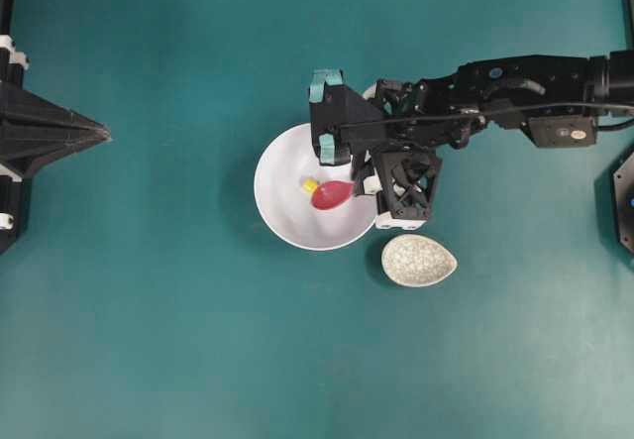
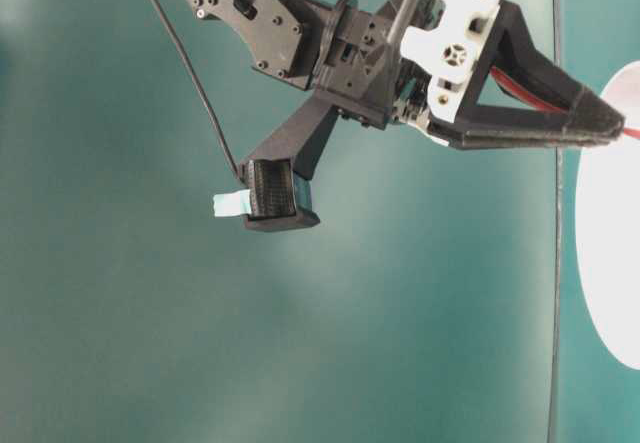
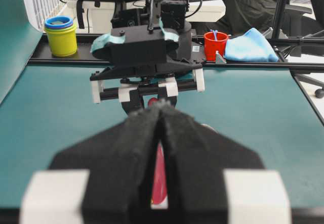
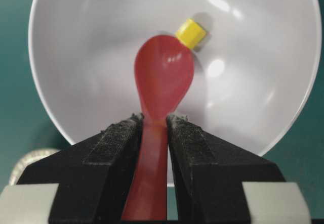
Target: Scoop the yellow hexagonal prism block from the bowl with a spoon using the right arm.
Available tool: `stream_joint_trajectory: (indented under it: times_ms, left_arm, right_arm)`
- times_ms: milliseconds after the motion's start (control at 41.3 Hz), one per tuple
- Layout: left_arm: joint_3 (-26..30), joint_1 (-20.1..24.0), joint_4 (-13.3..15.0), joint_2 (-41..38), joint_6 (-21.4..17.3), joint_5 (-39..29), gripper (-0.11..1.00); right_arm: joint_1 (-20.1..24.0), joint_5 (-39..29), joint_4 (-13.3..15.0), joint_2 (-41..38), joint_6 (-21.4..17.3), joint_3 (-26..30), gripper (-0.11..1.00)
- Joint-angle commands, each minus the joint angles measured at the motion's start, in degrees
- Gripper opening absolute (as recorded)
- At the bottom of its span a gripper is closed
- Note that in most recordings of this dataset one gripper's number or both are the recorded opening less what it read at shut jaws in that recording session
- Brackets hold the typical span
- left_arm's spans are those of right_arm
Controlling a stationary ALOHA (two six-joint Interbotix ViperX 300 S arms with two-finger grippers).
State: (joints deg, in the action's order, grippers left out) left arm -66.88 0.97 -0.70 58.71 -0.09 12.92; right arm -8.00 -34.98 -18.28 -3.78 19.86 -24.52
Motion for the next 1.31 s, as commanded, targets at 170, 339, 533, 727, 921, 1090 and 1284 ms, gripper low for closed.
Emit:
stream_joint_trajectory:
  times_ms: [170, 339, 533, 727, 921, 1090, 1284]
  left_arm:
    - [1.58, 0.09, -0.09, -0.26, 0.00, 0.44, 0.00]
    - [1.67, 0.09, -0.09, -0.26, 0.00, 0.44, 0.00]
    - [1.67, 0.09, -0.09, -0.09, 0.00, 0.53, 0.00]
    - [1.67, 0.09, -0.09, 0.00, 0.00, 0.53, 0.00]
    - [1.67, 0.09, -0.09, 0.00, 0.00, 0.53, 0.00]
    - [1.67, 0.09, -0.09, 0.00, 0.00, 0.53, 0.00]
    - [1.67, 0.09, -0.09, 0.00, 0.00, 0.53, 0.00]
  right_arm:
    - [0.18, 2.29, -0.09, 0.53, -1.76, 1.41, 0.25]
    - [0.18, 2.99, -0.09, -0.09, -2.37, 1.41, 0.25]
    - [0.18, 4.13, 0.00, -0.53, -2.72, 1.41, 0.25]
    - [0.18, 4.75, 0.00, -0.88, -2.72, 0.97, 0.25]
    - [0.18, 4.75, 0.00, -1.32, -2.81, 0.53, 0.25]
    - [0.18, 4.83, -0.09, -1.49, -2.81, 0.53, 0.25]
    - [0.26, 4.57, -0.18, -1.32, -2.72, 0.88, 0.25]
